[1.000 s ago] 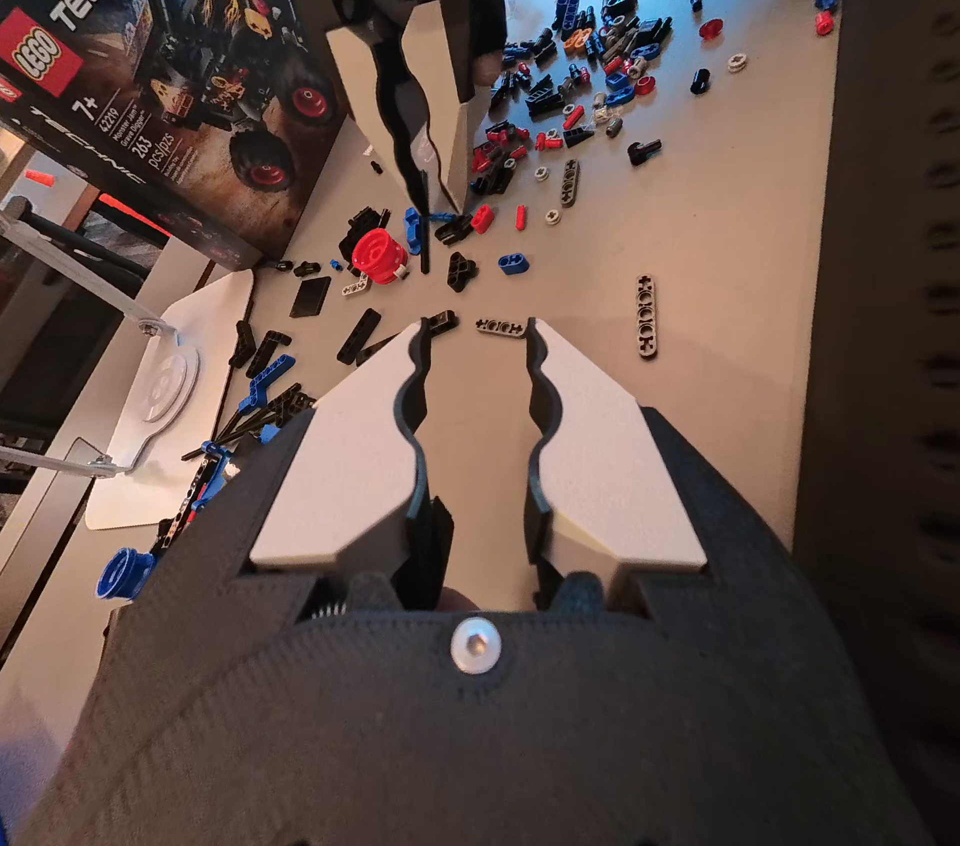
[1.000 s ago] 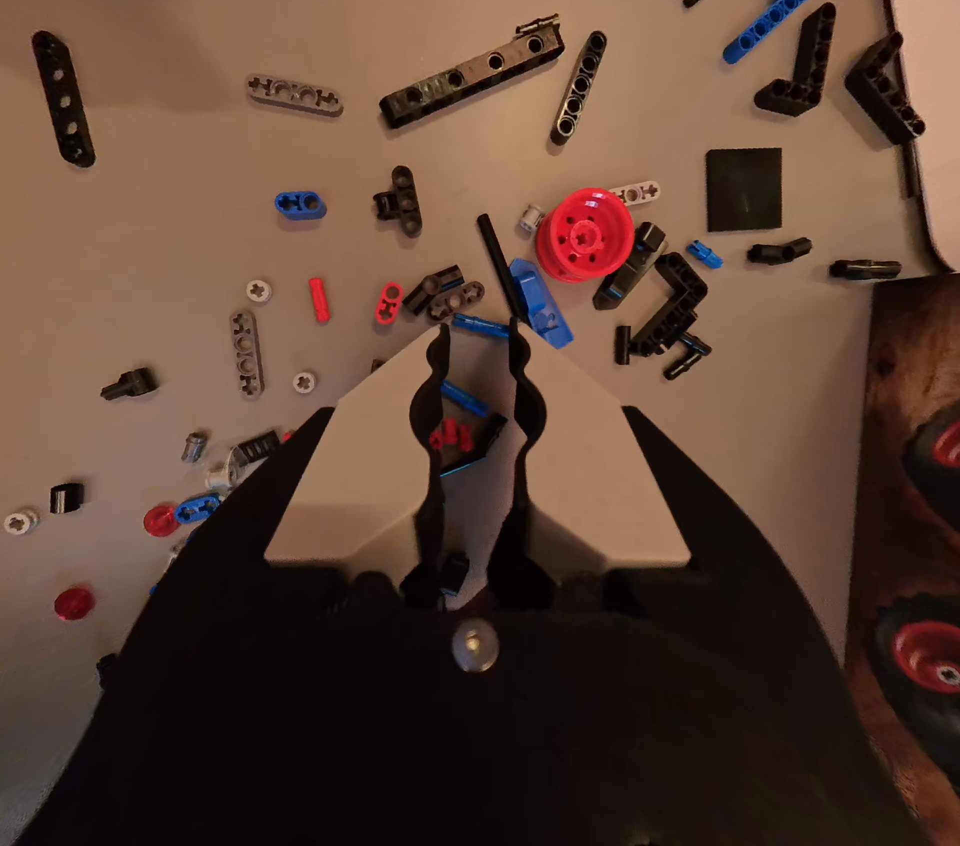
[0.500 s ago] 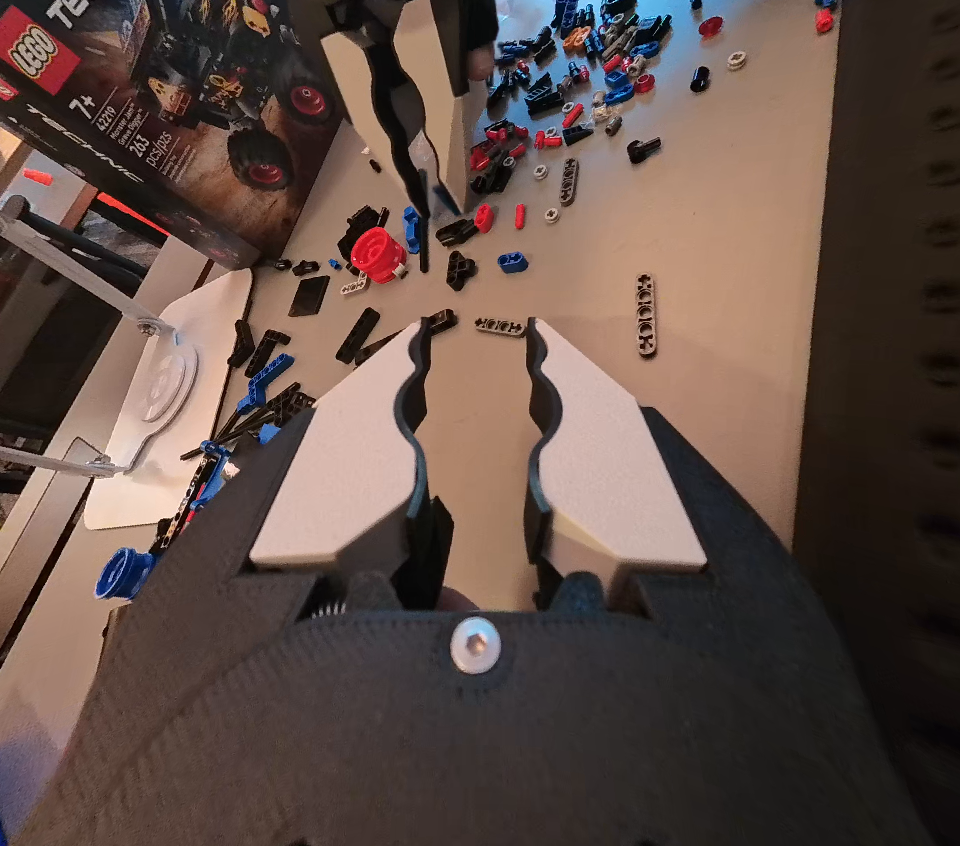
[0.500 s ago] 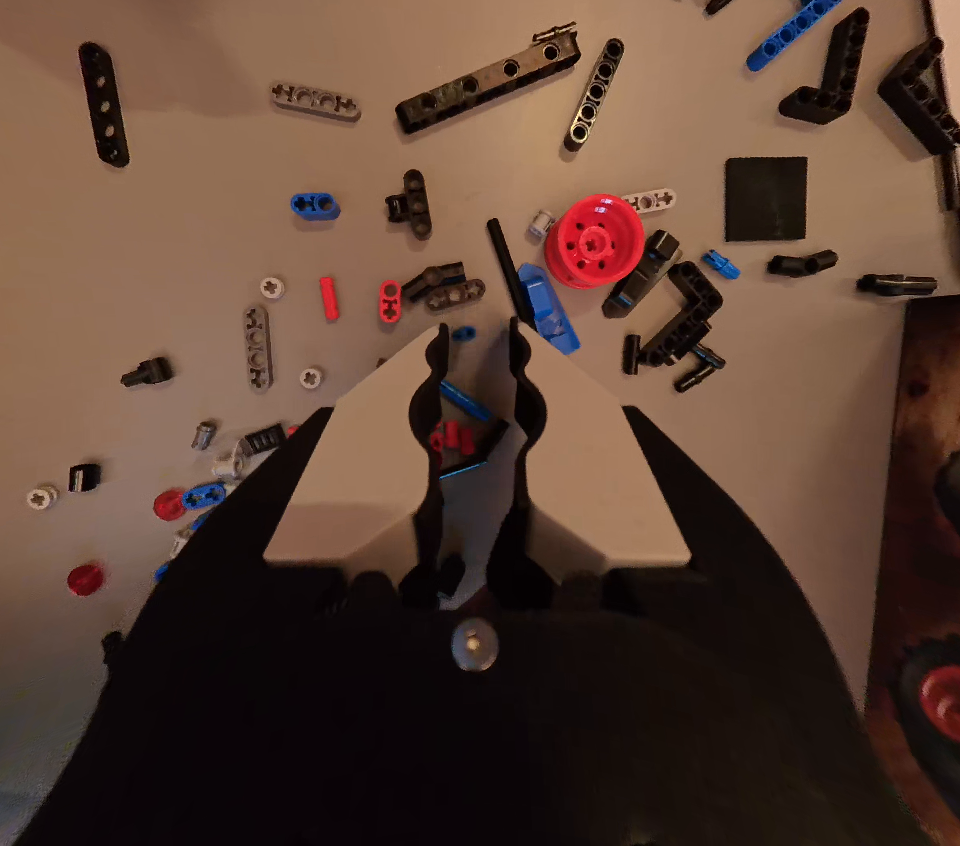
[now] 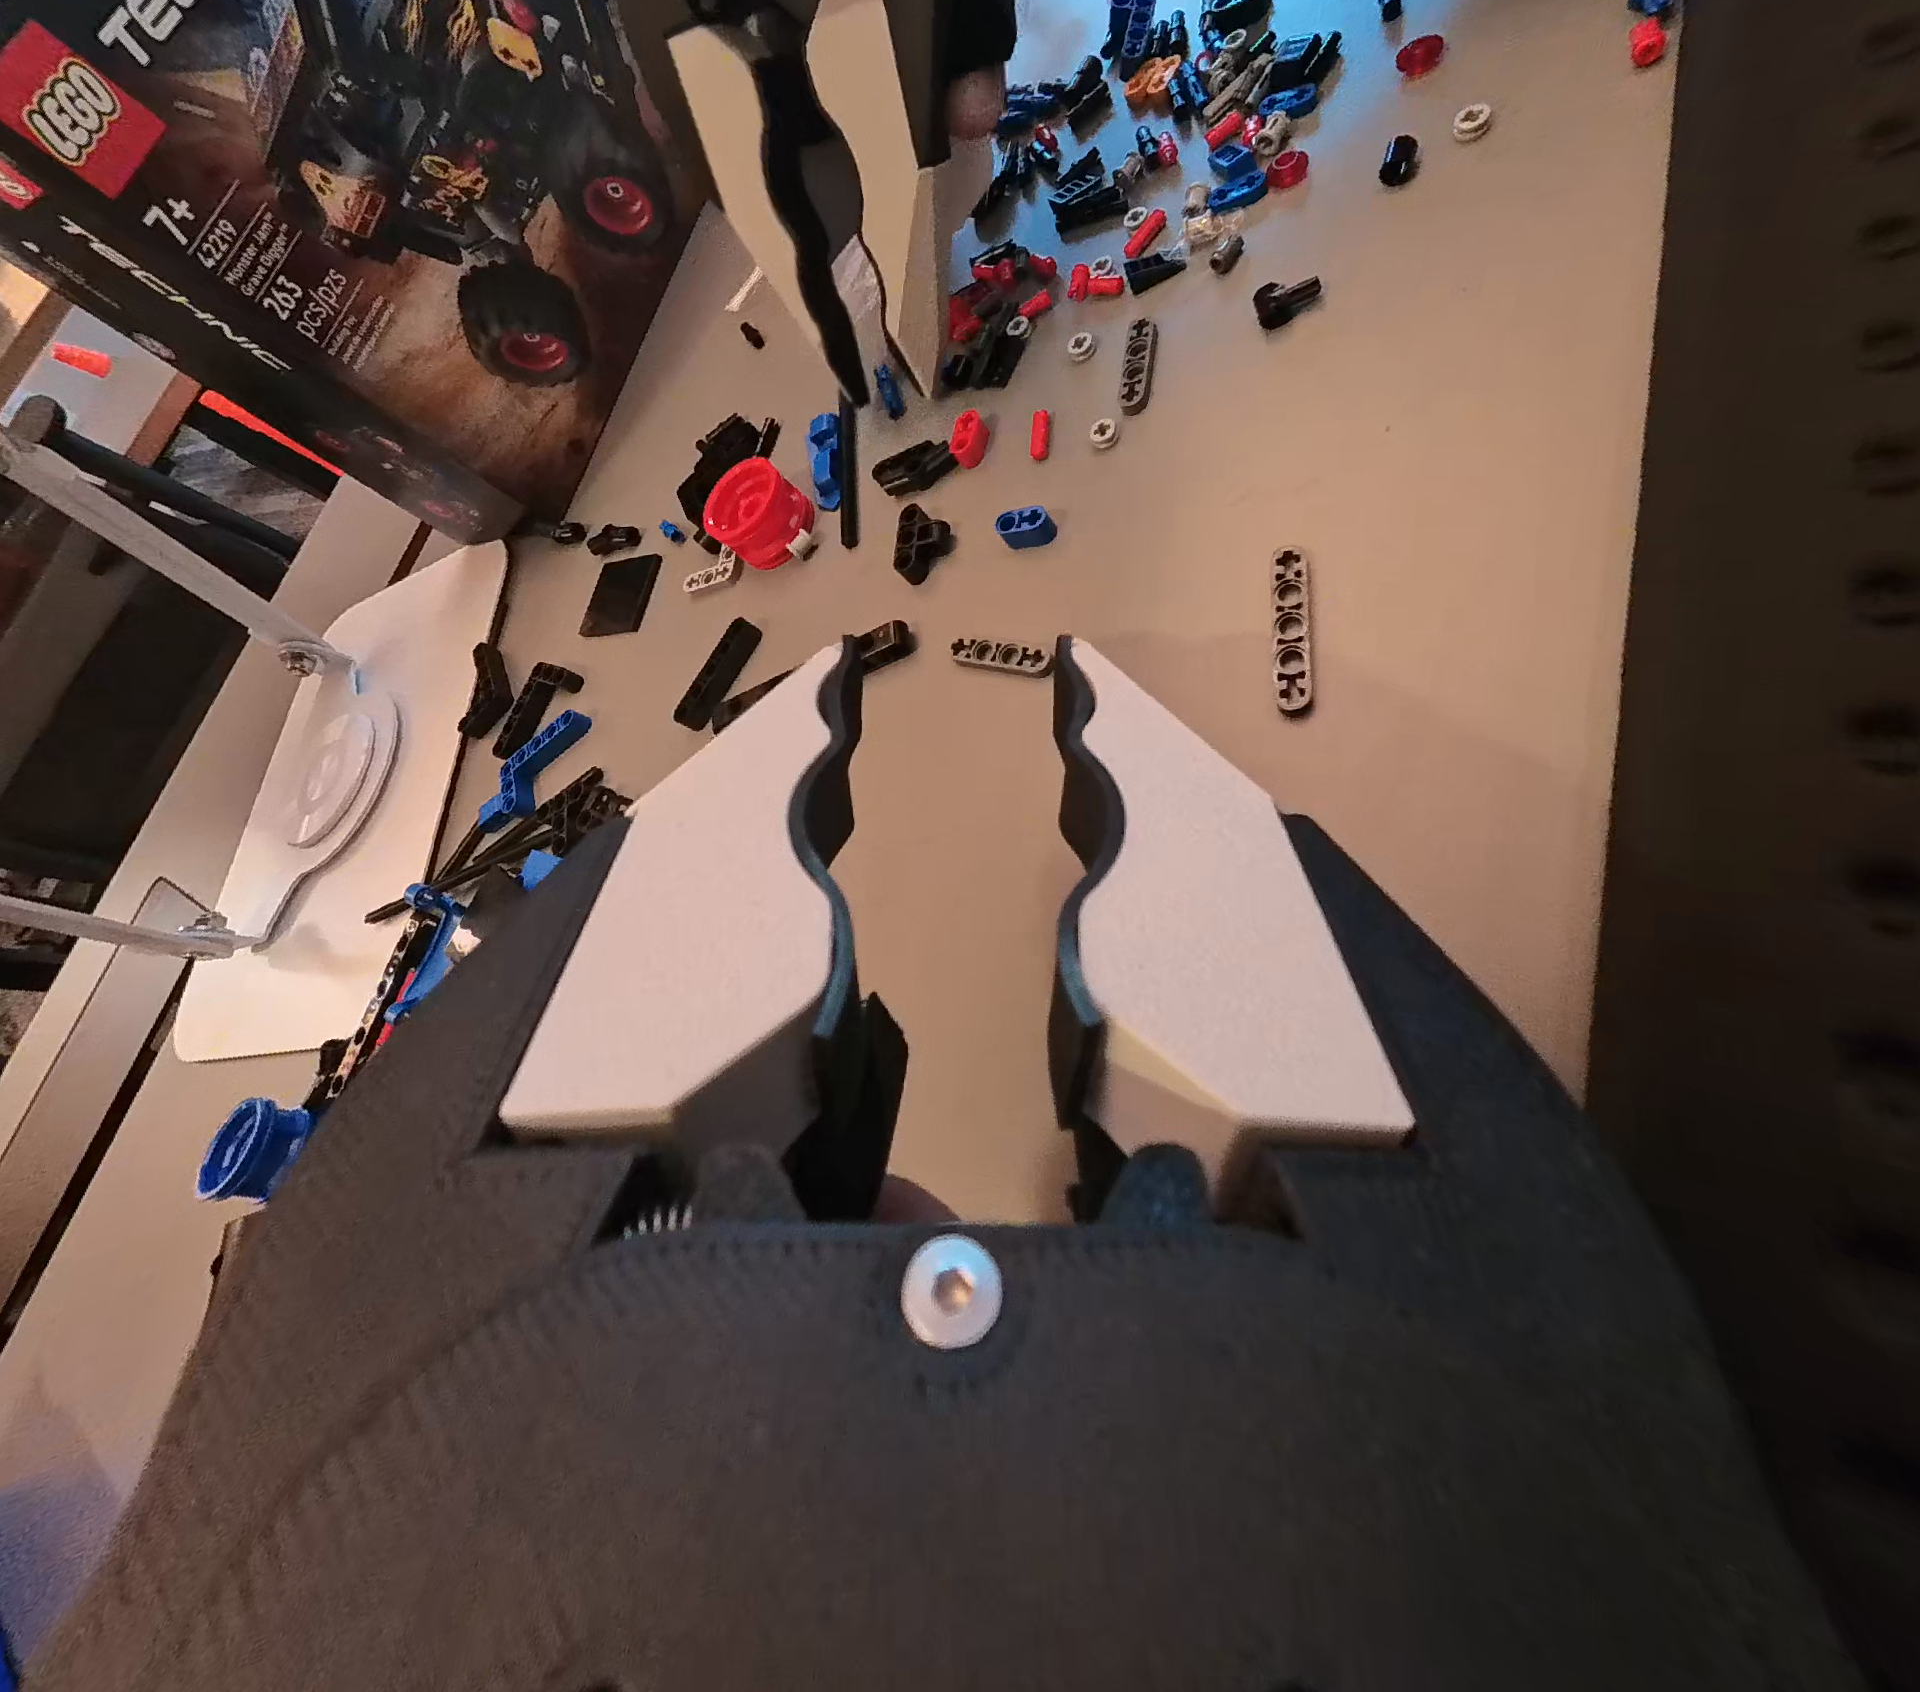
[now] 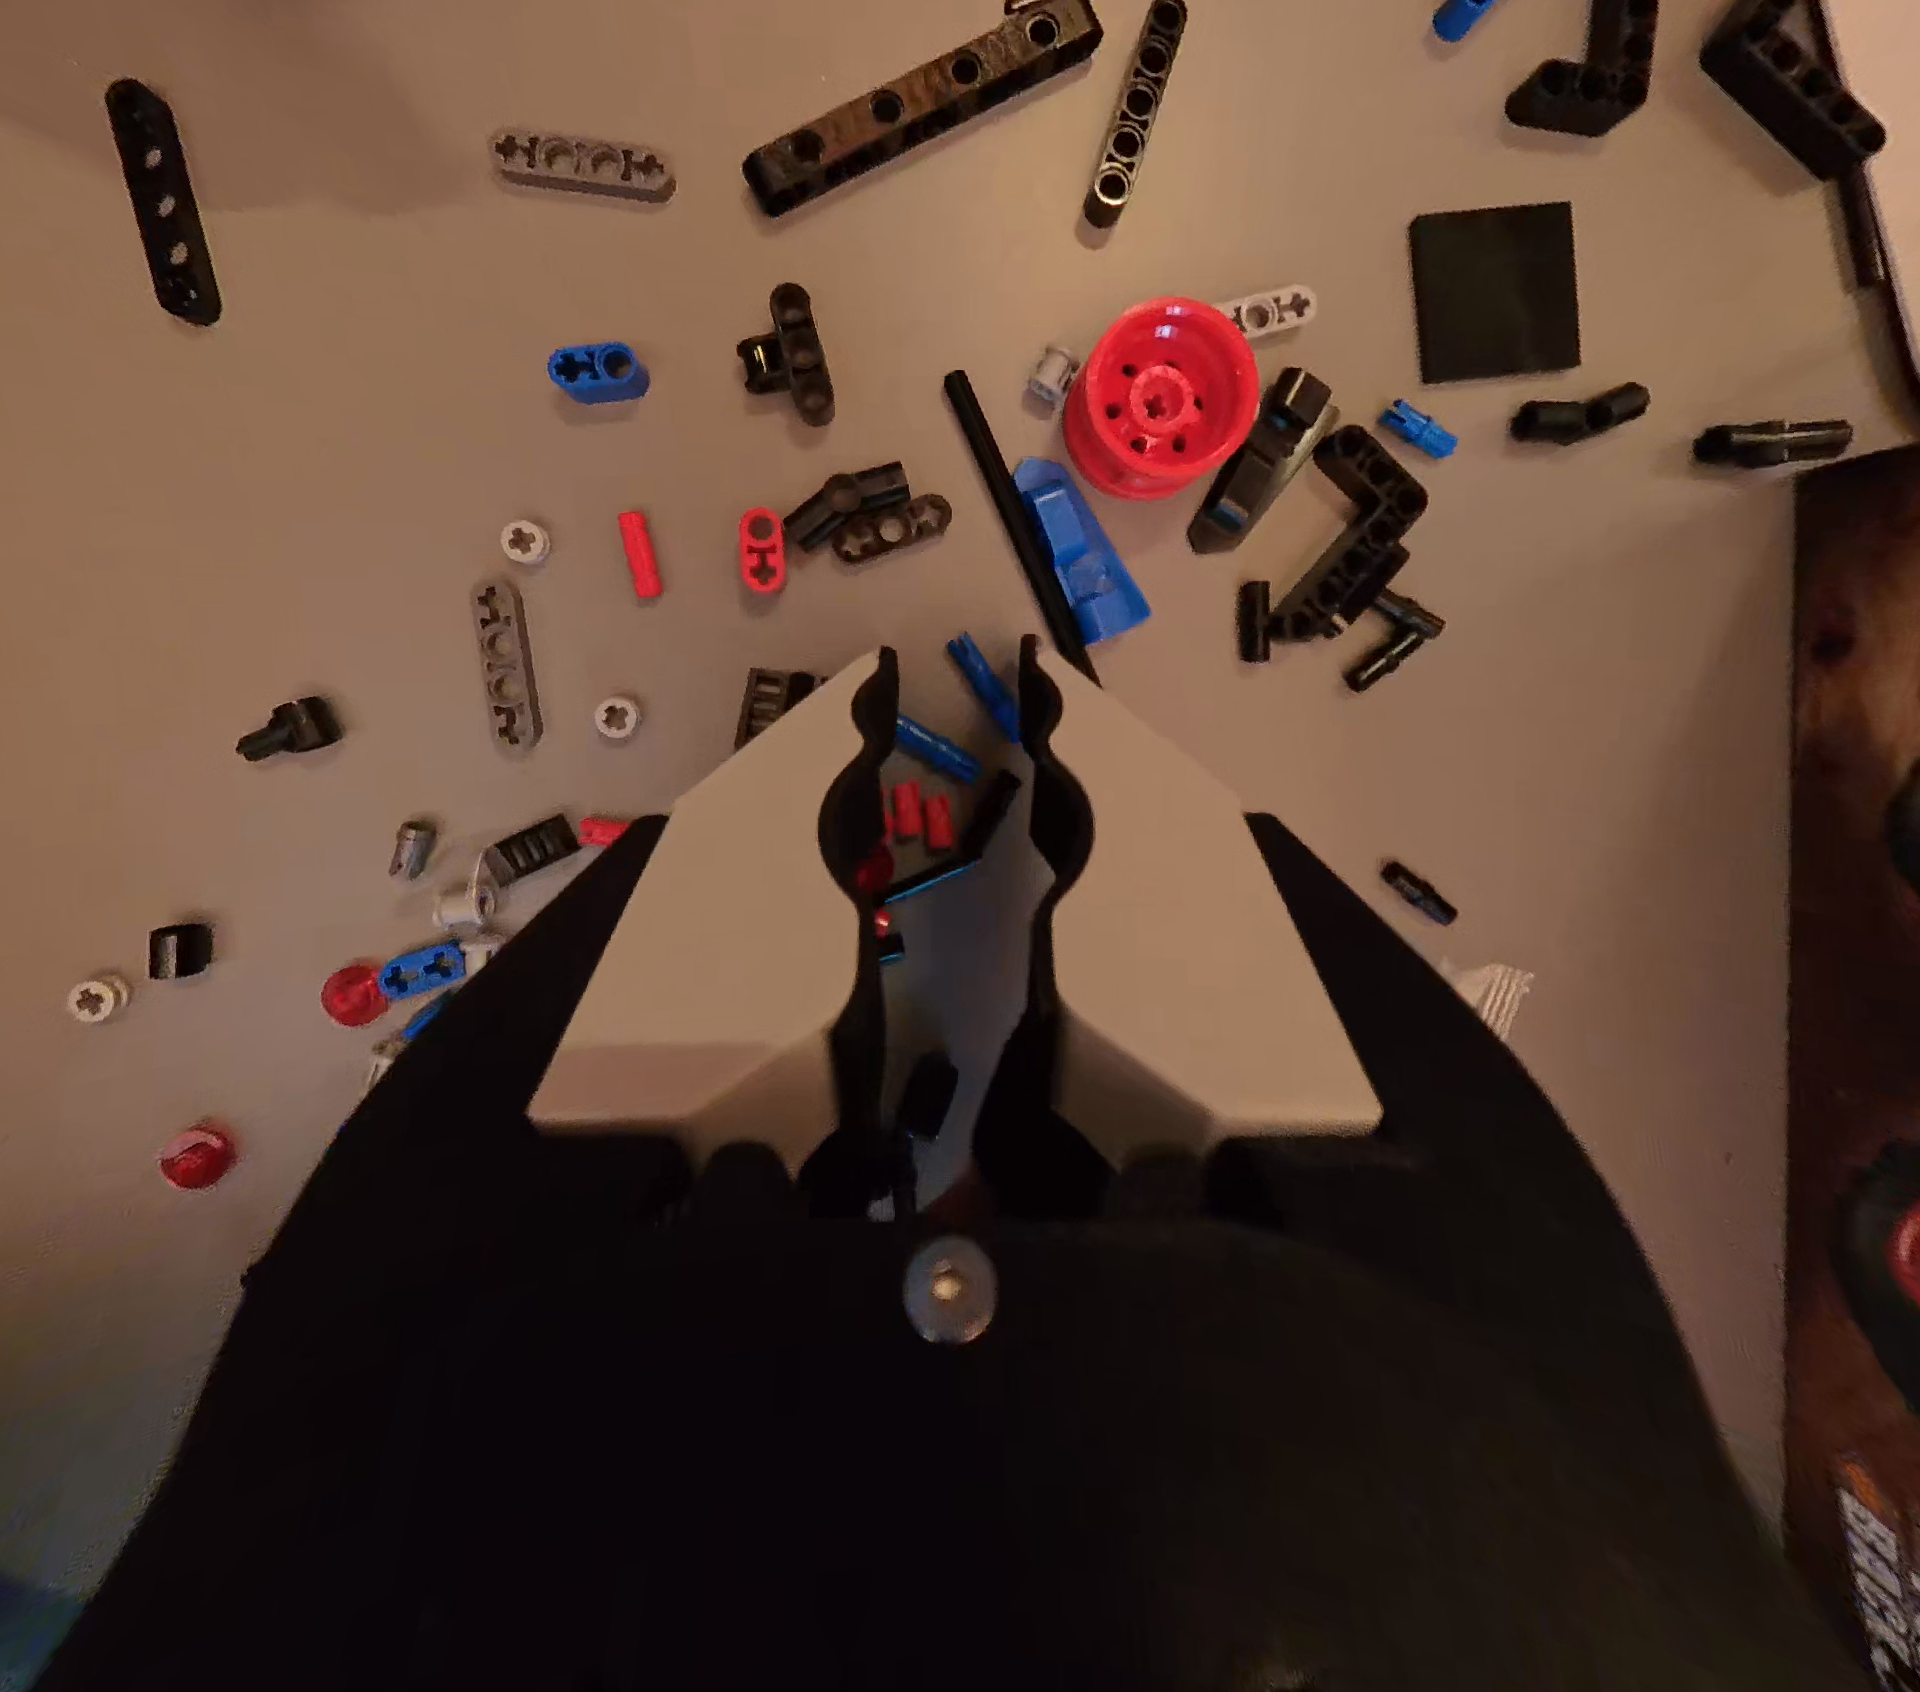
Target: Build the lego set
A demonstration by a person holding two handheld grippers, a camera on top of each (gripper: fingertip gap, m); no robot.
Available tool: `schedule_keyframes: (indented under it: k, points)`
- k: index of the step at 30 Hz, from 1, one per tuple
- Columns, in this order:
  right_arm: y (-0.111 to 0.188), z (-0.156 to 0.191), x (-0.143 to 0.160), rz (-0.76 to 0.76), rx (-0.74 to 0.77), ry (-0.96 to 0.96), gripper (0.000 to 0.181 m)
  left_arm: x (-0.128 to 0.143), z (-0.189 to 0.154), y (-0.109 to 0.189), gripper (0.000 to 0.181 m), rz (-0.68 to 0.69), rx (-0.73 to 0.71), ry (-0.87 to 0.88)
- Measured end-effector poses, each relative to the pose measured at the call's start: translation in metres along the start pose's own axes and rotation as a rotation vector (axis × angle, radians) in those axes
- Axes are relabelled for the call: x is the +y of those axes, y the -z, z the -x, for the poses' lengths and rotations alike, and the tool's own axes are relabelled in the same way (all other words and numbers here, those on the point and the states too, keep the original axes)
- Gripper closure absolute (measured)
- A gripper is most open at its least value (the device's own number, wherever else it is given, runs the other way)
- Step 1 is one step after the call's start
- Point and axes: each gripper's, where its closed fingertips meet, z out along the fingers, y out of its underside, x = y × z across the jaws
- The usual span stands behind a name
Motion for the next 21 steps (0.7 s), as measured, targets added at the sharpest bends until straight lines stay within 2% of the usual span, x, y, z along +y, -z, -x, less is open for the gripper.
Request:
schedule_keyframes:
  k: [6,10,12,14,17,21]
  points:
    - [-0.002,-0.002,0.001,0.011,0.026,-0.002,0.180,0.001,0.000,0.000,0.147,0.004,-0.002,-0.005]
    - [0.000,-0.006,0.000,0.006,0.051,-0.026,0.181,0.001,0.002,0.000,0.147,0.002,-0.009,-0.002]
    - [0.005,-0.006,-0.011,-0.052,0.065,-0.061,0.181,0.001,0.004,0.000,0.147,0.002,-0.021,-0.002]
    - [0.017,-0.003,-0.033,-0.154,0.085,-0.087,0.181,0.000,0.009,-0.001,0.147,0.000,-0.043,0.005]
    - [0.038,0.017,-0.084,-0.345,0.105,-0.053,0.181,0.000,0.016,-0.001,0.148,0.016,-0.068,0.031]
    - [0.065,0.040,-0.142,-0.586,0.125,-0.087,0.180,-0.017,0.035,0.000,0.148,-0.046,-0.122,0.152]
